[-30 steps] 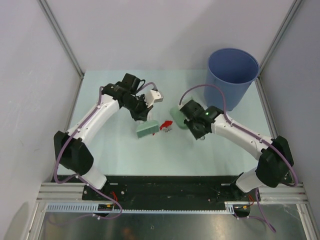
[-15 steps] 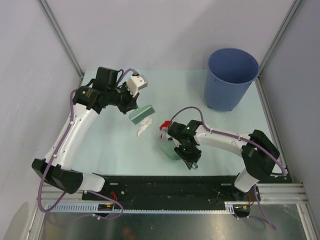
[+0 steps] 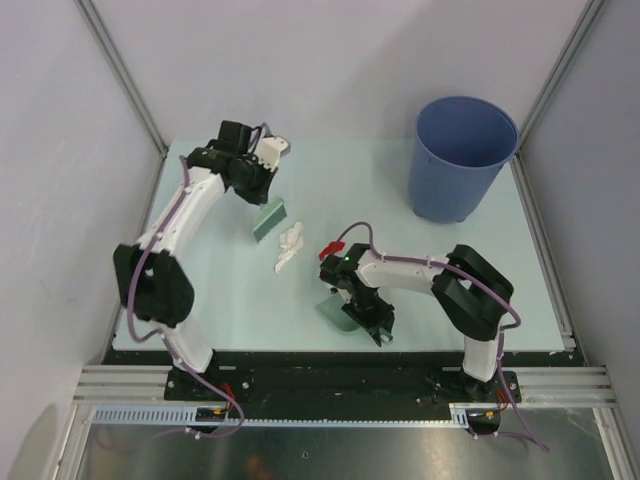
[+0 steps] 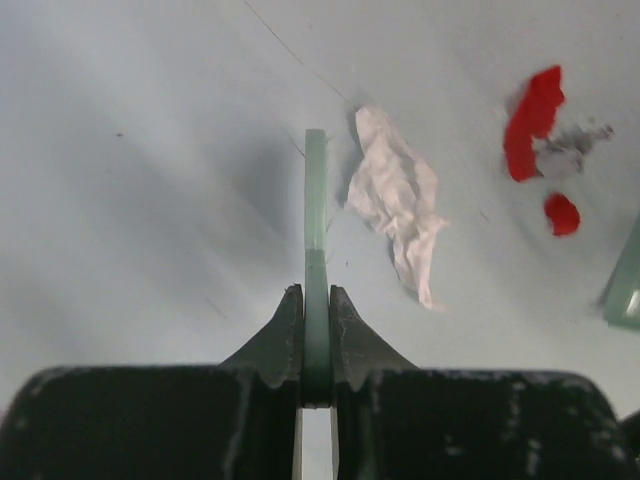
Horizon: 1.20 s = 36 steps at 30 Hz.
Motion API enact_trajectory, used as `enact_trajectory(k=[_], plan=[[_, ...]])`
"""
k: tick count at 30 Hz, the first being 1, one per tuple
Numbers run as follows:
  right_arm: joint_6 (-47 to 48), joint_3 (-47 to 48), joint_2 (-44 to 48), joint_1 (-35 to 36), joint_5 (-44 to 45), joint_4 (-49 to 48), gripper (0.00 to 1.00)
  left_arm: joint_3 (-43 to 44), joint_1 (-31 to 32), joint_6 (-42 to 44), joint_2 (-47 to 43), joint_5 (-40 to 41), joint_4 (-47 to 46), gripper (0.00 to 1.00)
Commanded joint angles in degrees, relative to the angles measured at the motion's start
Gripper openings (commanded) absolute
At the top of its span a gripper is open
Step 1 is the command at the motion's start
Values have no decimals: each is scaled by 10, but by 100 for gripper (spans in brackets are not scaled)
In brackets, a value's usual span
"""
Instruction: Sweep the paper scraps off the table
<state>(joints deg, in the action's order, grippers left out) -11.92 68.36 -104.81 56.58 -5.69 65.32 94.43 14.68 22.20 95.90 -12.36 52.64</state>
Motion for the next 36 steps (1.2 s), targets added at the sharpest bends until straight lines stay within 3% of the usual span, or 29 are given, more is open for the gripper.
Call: enact_trajectory(k=[1,5,7,9,13,24,29,36], plan=[[9,74,-59,9,38,38,0,39,3,-40,75,-5,-34,0],[23,121,-108,6,56,39,0,-10,8,-45,69,-91,-29,0],[38,159,-143,3,57,34,0,-35,14,-46,47,-171,-19,0],[50,189,-163,3,79,24,0,-71,18,-49,1,-264,-3,0],[65,230,-178,3,77,-26,0,-125,36,-23,-90,-335,20,0],[85,129,-79,35,62,-126,0,-68,14,-19,-178,-142,26,0],[82,128,-51,44,41,-101,0,-51,-9,-9,-182,-43,18,0],[66,157,11,46,56,-21,0,-72,-71,8,-194,-25,6,0]])
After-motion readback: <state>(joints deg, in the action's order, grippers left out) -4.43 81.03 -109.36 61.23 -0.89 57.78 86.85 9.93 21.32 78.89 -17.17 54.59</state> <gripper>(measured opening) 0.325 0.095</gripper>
